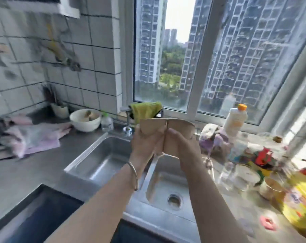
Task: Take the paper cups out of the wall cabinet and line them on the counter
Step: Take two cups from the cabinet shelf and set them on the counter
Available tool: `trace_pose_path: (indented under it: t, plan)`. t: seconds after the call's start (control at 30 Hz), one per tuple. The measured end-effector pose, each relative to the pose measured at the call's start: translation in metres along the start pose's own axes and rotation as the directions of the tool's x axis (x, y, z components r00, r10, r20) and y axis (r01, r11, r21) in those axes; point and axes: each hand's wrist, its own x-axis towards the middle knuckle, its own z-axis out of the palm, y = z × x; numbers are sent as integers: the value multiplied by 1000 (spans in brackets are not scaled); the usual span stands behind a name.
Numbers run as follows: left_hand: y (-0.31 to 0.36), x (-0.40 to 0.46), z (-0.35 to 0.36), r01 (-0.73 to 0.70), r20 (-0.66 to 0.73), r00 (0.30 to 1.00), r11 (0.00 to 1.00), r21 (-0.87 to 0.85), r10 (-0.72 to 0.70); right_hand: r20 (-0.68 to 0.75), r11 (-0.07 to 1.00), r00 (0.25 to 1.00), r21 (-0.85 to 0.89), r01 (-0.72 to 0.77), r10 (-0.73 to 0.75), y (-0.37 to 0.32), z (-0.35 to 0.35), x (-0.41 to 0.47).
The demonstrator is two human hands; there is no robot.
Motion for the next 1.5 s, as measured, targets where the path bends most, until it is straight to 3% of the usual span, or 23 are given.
trace_pose_path:
  t: [0.17,0.4,0.63,0.77,0.87,1.27,1.5]
  plan:
    - [-6,47,-145,55,-271,962,996,76,-33,190,987,973,-120,-109,131,62,150,0]
    - [-22,78,-314,189,-628,775,976,113,-77,480,947,821,-234,-218,308,141,318,-4]
    - [-39,77,-450,284,-876,463,959,1,-136,691,890,566,-400,-219,450,215,457,-38]
    - [-48,66,-525,276,-927,339,959,-64,-160,738,851,430,-488,-193,520,253,523,-75]
    - [-53,59,-584,282,-947,264,954,-107,-184,749,837,378,-515,-185,544,279,573,-104]
    - [-89,45,-790,323,-939,230,930,-174,-256,721,796,341,-571,-199,603,387,728,-178]
    - [-123,70,-871,395,-955,263,918,-23,-137,782,841,340,-539,-52,522,452,803,-177]
